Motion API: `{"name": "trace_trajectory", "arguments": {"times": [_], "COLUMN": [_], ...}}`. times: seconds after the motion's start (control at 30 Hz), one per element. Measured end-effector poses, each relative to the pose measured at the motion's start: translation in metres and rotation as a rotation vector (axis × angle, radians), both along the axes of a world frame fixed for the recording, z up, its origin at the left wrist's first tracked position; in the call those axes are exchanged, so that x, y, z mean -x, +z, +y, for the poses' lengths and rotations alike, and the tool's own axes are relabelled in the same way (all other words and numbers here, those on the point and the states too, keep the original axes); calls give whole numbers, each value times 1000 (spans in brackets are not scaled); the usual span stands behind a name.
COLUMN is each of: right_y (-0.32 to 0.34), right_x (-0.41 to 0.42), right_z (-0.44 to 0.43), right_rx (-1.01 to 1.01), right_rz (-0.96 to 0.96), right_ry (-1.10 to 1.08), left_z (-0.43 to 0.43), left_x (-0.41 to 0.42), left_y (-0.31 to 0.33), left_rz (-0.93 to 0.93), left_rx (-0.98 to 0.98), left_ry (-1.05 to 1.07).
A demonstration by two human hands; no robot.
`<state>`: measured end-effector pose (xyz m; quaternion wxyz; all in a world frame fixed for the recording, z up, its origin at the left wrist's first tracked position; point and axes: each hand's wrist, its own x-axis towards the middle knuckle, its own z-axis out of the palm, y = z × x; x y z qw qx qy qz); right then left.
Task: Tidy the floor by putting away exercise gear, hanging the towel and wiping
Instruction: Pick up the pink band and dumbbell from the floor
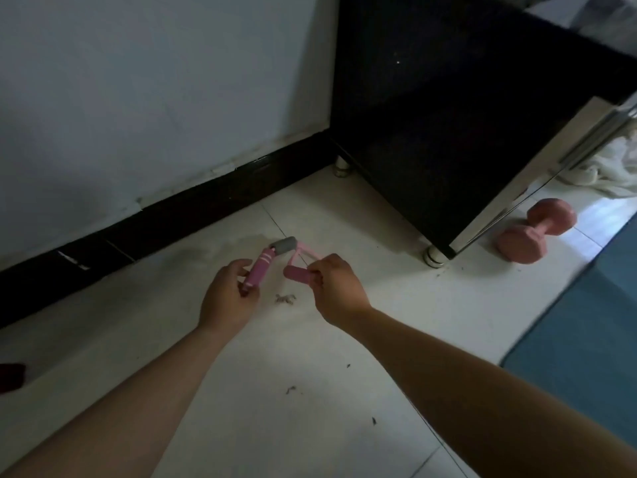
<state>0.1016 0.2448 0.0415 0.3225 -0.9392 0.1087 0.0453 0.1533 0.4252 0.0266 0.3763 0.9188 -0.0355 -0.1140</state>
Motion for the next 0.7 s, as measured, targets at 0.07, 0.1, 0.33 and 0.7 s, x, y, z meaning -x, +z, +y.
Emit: {"name": "trace_trajectory", "arguments": {"times": [0.07,0.1,0.33,0.7], "right_y": [0,-2,16,48], "right_x": [-4,-3,14,84], "right_z": [1,-3,-59,-201], "right_rx": [15,28,102,75], "right_rz": [79,122,208,217], "right_ry": [40,53,165,187], "left_z": [10,12,-24,-138], "left_x": [-4,-4,6,39], "left_y": [-8,-13,-1,50], "left_rz": [43,72,84,-31], "left_rx": [-72,-84,-73,-196], "left_ry": [11,0,-136,-538]}}
